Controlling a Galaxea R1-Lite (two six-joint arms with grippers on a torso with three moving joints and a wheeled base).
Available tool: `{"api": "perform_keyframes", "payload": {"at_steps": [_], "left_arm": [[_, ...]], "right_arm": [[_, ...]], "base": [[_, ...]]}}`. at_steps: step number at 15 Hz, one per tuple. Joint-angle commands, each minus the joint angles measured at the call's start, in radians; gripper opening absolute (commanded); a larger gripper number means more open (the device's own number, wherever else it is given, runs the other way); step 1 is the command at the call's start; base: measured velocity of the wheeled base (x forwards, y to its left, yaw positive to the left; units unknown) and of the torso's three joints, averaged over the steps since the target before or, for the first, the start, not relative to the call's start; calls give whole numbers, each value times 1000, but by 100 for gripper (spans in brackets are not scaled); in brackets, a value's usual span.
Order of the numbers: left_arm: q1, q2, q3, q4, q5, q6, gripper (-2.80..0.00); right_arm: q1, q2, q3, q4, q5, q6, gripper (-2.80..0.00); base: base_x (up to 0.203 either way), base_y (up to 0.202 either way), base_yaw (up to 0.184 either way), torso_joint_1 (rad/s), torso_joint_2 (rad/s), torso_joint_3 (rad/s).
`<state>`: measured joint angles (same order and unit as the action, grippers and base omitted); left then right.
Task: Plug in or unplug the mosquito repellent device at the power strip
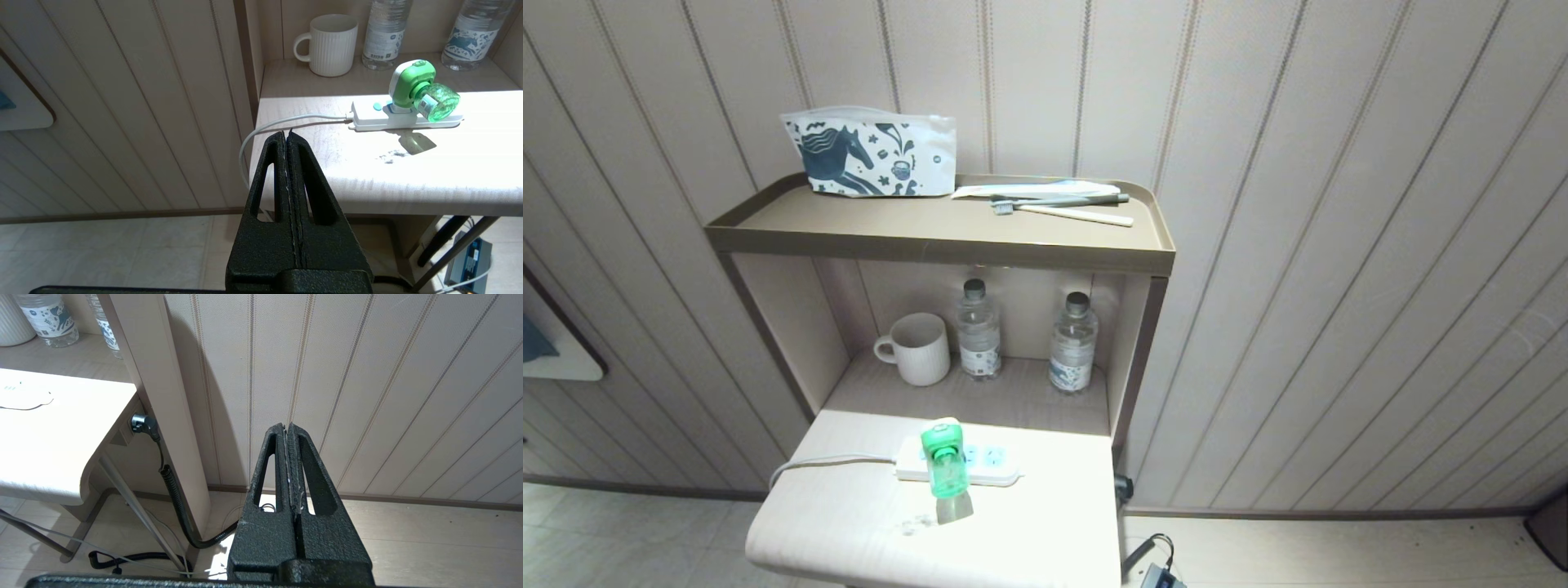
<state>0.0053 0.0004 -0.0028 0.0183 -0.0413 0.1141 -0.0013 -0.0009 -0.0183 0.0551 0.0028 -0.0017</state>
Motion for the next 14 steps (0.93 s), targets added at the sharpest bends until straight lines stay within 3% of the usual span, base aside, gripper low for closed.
{"api": "perform_keyframes", "payload": {"at_steps": [1,14], "left_arm": [[1,0,0,0,0,1,-280],[1,0,0,0,0,1,-280]], "right_arm": [[0,1,0,0,0,0,-280],[0,1,0,0,0,-1,-280]], "base": [[0,0,0,0,0,0],[0,0,0,0,0,0]]}}
